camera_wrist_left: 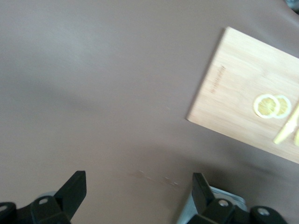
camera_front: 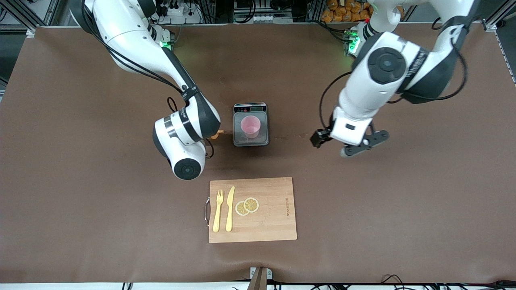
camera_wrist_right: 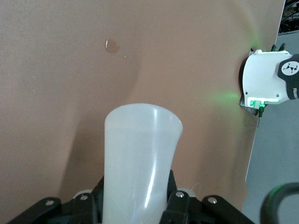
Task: Add sauce to pink cup with both arms
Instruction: 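Release the cup and raise the left gripper while the right gripper carries the bottle, then tilt the bottle over the cup with the right gripper while the left gripper withdraws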
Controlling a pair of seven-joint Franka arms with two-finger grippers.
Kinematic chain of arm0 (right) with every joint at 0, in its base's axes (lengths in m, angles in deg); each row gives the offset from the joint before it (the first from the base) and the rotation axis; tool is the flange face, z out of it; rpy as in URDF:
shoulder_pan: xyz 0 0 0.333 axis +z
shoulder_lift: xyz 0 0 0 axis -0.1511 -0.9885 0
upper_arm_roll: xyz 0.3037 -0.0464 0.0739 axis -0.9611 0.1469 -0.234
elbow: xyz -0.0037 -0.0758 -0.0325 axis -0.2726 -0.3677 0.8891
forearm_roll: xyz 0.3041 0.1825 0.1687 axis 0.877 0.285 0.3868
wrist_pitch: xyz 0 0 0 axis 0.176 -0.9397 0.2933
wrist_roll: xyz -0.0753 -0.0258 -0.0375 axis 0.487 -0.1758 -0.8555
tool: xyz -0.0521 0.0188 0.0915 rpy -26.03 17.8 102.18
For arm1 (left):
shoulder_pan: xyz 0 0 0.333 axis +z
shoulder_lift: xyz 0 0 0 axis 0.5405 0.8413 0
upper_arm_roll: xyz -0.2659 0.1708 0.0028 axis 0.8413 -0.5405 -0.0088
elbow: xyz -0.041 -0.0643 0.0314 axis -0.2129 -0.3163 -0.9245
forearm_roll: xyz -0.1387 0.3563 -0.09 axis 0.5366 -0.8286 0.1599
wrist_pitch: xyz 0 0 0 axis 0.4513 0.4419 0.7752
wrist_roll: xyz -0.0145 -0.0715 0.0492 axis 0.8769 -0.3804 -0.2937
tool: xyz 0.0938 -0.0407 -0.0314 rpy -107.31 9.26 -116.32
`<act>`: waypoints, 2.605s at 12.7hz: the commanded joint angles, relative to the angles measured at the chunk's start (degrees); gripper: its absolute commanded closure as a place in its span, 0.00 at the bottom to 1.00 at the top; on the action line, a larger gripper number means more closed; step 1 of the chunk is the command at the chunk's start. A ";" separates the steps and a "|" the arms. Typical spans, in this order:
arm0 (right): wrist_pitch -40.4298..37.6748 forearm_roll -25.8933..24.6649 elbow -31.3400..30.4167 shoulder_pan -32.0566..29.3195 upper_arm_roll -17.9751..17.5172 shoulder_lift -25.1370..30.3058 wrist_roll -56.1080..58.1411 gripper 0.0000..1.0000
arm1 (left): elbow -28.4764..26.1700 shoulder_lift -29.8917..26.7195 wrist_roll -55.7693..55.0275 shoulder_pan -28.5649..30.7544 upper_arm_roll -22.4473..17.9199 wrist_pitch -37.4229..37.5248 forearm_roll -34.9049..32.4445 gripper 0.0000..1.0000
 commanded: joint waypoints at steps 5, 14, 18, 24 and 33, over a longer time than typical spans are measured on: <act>-4.04 -0.83 -0.13 2.17 0.14 0.77 -4.76 0.52 | -1.02 -8.76 19.55 12.48 0.48 7.67 -0.18 0.00; -4.92 -0.83 3.13 6.92 0.23 -1.69 -14.07 0.57 | 6.88 -10.26 34.88 19.26 0.31 15.85 1.93 0.00; -7.72 -0.91 6.01 7.36 0.32 -3.61 -14.95 0.61 | 8.46 -10.35 38.55 21.45 0.31 19.10 2.37 0.00; -12.65 -3.63 9.63 9.02 0.50 -6.43 -16.89 0.62 | 8.56 -13.41 46.91 24.02 -2.74 20.77 5.80 0.00; -17.13 -4.96 10.95 9.91 0.76 -7.31 -16.89 0.67 | 4.78 -19.40 57.21 2.39 -32.48 24.20 10.90 0.00</act>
